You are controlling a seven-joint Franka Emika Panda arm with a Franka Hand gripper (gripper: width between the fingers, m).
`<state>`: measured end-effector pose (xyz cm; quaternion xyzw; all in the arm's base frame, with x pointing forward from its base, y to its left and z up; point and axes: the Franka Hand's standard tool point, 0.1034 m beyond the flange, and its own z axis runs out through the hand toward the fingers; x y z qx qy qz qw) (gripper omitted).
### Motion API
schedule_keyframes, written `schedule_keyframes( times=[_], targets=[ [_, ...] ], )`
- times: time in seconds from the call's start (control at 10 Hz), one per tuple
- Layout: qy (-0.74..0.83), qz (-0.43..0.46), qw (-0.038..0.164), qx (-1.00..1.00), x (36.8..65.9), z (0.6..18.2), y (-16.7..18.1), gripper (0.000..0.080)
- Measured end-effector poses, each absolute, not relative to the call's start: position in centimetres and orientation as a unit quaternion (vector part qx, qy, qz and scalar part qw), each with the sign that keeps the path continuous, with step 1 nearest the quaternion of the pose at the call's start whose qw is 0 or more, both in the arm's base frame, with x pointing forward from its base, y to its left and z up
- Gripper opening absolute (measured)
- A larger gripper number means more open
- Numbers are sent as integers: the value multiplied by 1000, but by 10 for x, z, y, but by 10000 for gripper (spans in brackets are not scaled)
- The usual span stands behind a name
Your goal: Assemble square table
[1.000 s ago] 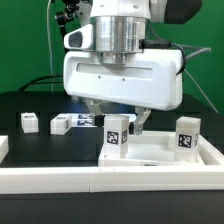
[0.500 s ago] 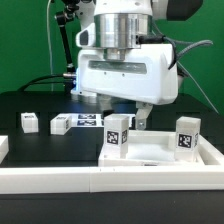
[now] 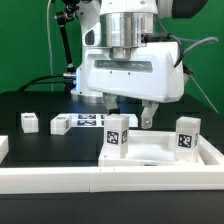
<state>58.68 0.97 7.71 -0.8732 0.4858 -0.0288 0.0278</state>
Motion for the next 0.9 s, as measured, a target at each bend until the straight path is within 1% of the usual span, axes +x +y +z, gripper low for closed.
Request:
schedule_keyframes(
  times=[0.1,0.2,0.4,0.5,0.7,0.8,0.9],
  targets=[
    [505,-28,29,-862,586,77,11,649],
    [548,-28,33,-835,577,75,17,649],
    [582,-16,28,-812,553,67,33,649],
    [580,-19,27,-814,548,63,35,649],
    [577,-19,26,-816,549,63,35,649],
    [595,-17,31,-803,548,63,35,649],
    [627,-12,39,-778,546,62,35,649]
  ],
)
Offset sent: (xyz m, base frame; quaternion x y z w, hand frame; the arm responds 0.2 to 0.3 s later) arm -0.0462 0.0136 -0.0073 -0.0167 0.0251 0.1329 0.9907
